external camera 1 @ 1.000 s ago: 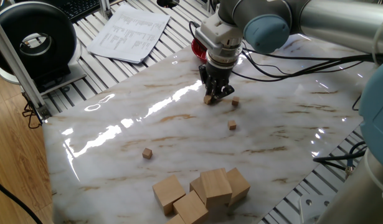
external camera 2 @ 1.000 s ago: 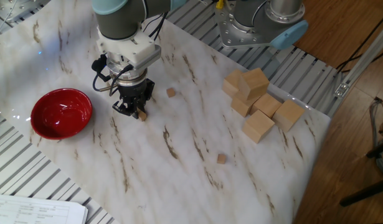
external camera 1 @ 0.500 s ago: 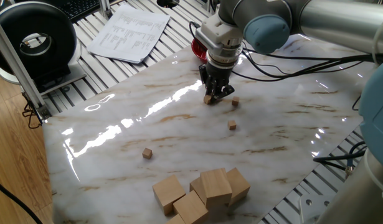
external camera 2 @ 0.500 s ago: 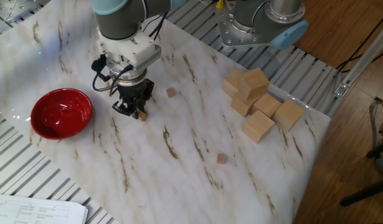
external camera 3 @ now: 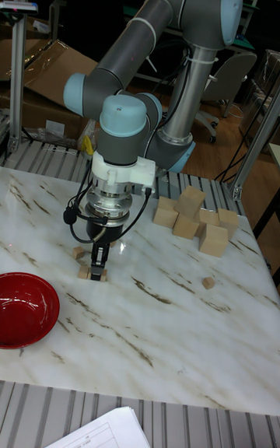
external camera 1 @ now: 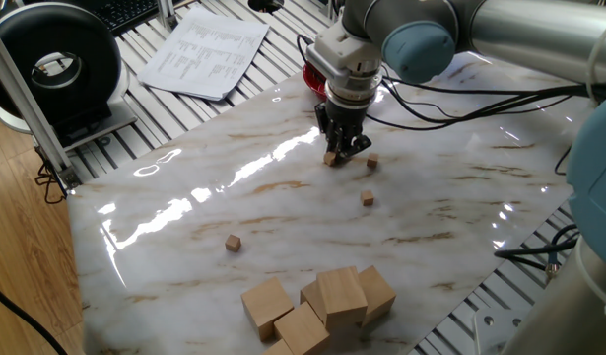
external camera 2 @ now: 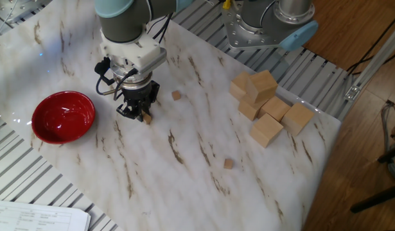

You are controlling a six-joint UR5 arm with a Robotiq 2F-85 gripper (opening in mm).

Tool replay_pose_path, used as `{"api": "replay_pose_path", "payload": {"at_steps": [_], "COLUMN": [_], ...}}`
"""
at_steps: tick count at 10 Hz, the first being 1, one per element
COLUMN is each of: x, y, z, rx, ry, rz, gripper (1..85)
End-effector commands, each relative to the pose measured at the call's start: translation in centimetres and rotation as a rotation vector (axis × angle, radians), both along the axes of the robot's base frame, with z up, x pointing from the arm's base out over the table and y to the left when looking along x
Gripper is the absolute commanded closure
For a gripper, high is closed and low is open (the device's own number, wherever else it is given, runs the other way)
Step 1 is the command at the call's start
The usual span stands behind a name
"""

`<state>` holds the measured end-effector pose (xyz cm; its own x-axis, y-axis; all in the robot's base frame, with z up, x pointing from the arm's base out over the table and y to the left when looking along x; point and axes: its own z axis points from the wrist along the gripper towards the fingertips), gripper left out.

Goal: Stack the blocks into a pyramid shape

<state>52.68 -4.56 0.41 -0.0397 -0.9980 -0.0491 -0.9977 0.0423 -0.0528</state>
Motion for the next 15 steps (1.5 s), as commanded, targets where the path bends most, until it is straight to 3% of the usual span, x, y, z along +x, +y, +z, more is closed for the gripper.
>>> {"api": "replay_pose_path", "payload": {"at_steps": [1, 4, 5, 10, 15], "x": [0.0, 0.4, 0.4, 0.4, 0.4], "y": [-0.1, 0.0, 0.1, -0.1, -0.9], "z": [0.0, 0.6, 0.5, 0.1, 0.2], "rx": [0.009, 0.002, 0.003, 0.009, -0.021], "ry": [-0.002, -0.002, -0.004, -0.006, -0.010], "rz": [-0.010, -0.001, 0.004, 0.036, 0.069], "gripper": [61.7, 61.0, 54.7, 43.3, 32.3]}}
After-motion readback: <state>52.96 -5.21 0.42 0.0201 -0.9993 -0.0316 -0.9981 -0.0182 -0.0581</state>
